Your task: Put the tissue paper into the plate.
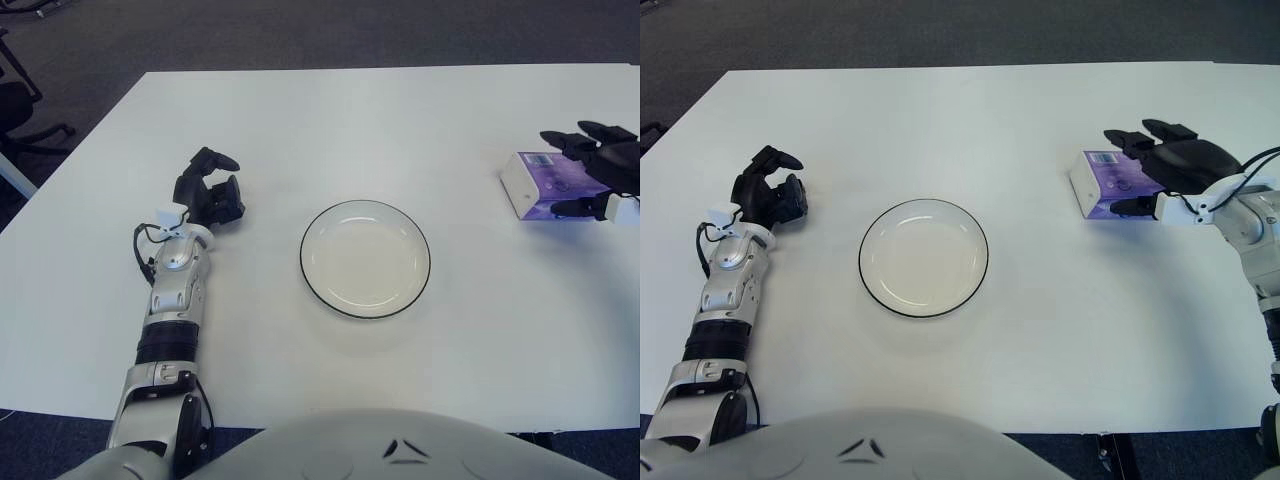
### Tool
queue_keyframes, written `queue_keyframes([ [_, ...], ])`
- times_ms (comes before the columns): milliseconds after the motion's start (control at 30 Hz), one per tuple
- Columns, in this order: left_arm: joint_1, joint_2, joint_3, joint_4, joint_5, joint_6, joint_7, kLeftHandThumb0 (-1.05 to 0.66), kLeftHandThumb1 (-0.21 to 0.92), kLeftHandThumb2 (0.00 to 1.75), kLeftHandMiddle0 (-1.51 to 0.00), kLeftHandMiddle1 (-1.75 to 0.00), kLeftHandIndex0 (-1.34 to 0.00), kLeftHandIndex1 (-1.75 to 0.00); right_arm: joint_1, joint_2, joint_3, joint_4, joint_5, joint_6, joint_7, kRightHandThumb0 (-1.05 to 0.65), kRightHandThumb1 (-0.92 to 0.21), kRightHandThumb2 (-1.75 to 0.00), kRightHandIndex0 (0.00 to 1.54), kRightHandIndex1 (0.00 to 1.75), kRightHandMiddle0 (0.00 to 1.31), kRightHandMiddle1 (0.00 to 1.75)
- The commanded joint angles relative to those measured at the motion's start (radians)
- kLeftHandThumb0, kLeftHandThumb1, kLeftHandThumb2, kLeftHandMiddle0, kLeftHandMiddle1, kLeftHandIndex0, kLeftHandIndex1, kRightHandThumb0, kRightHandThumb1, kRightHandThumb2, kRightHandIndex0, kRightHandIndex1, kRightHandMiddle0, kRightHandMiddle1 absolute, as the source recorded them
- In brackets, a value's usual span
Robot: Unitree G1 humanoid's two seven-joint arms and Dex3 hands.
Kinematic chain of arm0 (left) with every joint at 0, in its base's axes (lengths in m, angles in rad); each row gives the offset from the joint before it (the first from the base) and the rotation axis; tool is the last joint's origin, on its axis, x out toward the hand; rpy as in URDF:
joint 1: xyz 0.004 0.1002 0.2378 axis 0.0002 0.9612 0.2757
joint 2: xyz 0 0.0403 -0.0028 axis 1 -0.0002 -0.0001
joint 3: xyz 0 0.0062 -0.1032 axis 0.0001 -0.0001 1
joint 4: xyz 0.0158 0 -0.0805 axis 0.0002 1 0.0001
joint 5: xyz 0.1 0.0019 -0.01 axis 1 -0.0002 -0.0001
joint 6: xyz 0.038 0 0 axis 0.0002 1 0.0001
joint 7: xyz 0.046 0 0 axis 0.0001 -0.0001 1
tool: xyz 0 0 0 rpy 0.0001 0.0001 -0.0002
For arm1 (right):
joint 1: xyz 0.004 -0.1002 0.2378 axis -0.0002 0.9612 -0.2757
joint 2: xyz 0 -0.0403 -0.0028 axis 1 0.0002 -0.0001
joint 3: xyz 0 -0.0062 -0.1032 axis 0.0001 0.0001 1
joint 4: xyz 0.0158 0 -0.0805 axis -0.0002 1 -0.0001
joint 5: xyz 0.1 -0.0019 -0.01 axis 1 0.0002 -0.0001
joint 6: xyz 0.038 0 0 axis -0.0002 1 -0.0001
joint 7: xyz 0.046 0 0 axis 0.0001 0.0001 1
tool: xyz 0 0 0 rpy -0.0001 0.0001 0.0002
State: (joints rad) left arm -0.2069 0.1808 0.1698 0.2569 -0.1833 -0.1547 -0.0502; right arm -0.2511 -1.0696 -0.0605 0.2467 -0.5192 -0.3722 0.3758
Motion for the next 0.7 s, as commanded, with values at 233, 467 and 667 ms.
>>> queue_keyframes([
  [233,0.123,-0.095,-0.014,0.08,-0.008,-0.025,-0.004,-0.46,0.37,1.24,-1.23,-1.75,-0.57,-1.75,-0.065,0.012,0.052,0.052,0.097,0.056,0.176,-1.05,-0.92,-0.3,0.0,0.0,0.0,0.0],
  [467,0.126,-0.099,-0.011,0.078,-0.006,-0.029,0.003,-0.46,0.37,1.25,-1.22,-1.75,-0.57,-1.75,-0.135,0.052,0.12,0.146,0.088,0.084,0.224,-1.05,-0.92,-0.24,0.0,0.0,0.0,0.0],
  [667,0.128,-0.101,-0.008,0.073,-0.006,-0.028,0.009,-0.47,0.36,1.26,-1.25,-1.75,-0.58,-1.75,-0.176,0.072,0.159,0.23,0.073,0.074,0.22,-1.01,-0.92,-0.24,0.0,0.0,0.0,0.0],
])
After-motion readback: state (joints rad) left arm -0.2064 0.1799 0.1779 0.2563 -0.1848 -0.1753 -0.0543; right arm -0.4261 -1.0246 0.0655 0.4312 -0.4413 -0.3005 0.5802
